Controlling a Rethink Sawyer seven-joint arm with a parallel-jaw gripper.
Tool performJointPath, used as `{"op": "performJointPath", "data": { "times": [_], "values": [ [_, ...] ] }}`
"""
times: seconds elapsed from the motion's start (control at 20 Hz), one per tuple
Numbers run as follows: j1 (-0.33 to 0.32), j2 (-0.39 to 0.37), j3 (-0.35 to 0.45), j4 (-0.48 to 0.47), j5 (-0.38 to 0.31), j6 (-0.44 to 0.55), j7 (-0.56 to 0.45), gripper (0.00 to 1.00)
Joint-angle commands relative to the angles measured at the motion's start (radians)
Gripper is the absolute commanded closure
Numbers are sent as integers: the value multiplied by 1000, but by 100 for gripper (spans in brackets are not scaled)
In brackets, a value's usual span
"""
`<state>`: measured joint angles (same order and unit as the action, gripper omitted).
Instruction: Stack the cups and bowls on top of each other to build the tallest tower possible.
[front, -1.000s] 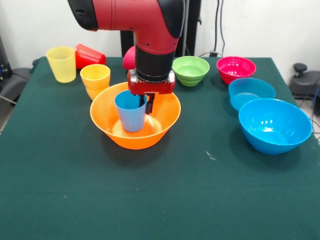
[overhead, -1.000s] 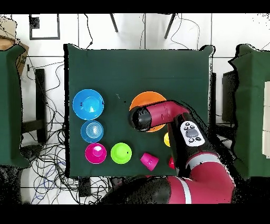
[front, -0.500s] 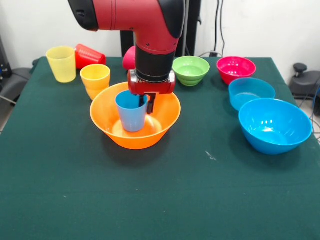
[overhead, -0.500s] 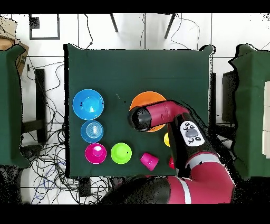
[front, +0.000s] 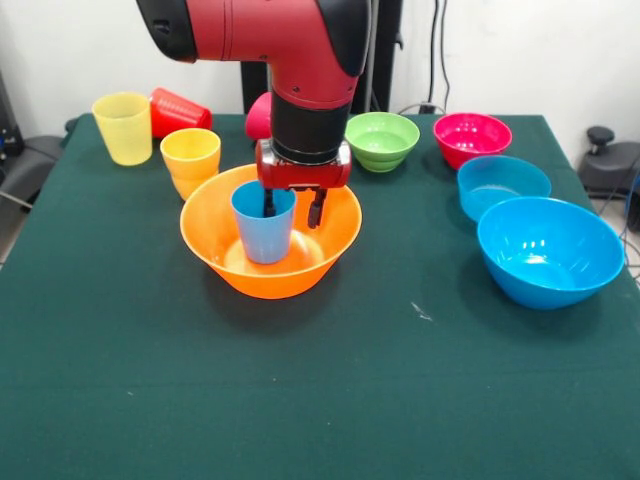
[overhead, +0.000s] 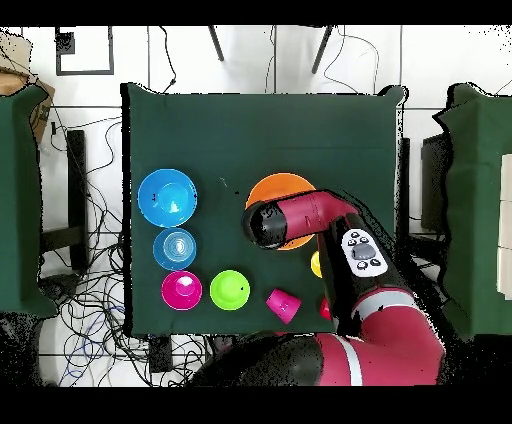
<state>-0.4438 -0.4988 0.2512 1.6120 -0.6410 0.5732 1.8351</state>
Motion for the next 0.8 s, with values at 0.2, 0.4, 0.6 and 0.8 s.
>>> {"op": "performJointPath", "data": {
  "times": [0.2,0.4,0.6,0.8],
  "values": [
    [14,17,19,-28,-30,-50,8,0],
    [8,-17,25,-4,-11,-31,6,0],
    [2,-58,33,24,9,0,-7,0],
    [-8,-91,43,50,26,22,-21,0]
  ]
}}
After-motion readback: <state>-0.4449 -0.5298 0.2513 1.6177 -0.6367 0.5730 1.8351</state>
